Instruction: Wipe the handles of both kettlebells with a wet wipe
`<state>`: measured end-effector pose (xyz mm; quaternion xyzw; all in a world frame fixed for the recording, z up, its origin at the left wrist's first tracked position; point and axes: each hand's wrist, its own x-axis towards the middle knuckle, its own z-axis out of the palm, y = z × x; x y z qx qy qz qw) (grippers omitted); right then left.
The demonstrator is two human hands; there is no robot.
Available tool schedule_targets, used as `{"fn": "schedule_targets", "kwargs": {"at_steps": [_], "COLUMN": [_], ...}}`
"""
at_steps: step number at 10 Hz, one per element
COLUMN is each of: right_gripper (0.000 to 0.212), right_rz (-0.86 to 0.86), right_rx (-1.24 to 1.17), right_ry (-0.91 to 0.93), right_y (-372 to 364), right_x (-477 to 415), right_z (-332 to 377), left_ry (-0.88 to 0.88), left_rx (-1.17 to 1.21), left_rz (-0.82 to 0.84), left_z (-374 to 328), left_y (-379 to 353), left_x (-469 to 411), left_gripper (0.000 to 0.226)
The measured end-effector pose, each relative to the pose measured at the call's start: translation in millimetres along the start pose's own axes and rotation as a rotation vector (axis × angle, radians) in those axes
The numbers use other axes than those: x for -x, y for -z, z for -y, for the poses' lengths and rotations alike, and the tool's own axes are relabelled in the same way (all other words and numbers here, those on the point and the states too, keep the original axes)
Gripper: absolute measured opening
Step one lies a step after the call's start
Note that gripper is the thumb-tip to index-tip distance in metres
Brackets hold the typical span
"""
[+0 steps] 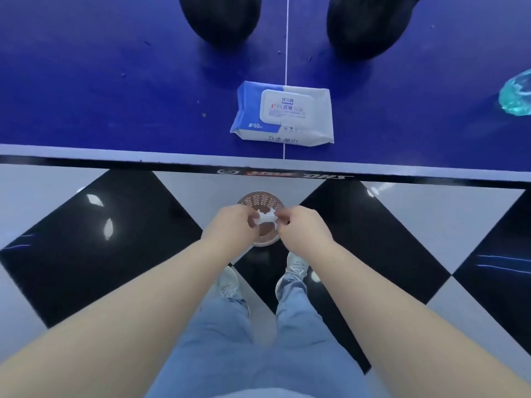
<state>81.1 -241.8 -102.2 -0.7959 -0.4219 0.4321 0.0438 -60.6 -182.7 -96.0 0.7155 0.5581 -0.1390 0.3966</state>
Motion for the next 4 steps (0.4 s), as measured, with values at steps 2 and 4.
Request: {"fn": "schedule_targets", "kwargs": {"at_steps": [2, 4], "right_gripper": [0.044, 0.038], "right_rz": [0.034, 0.004], "right_rx": [0.022, 0.079], "right_ry": [-0.013, -0.003], "right_y": [4, 14], "right_x": [-26, -36], "right_z": [-11, -12], "left_ry": [-0.036, -0.024], "left_rx": [-0.223, -0.27], "left_rz": [0.077, 0.015], "left_z": [-8, -9], "left_y": [2, 7], "left_x": [-20, -30], "left_gripper": [0.036, 0.034]}}
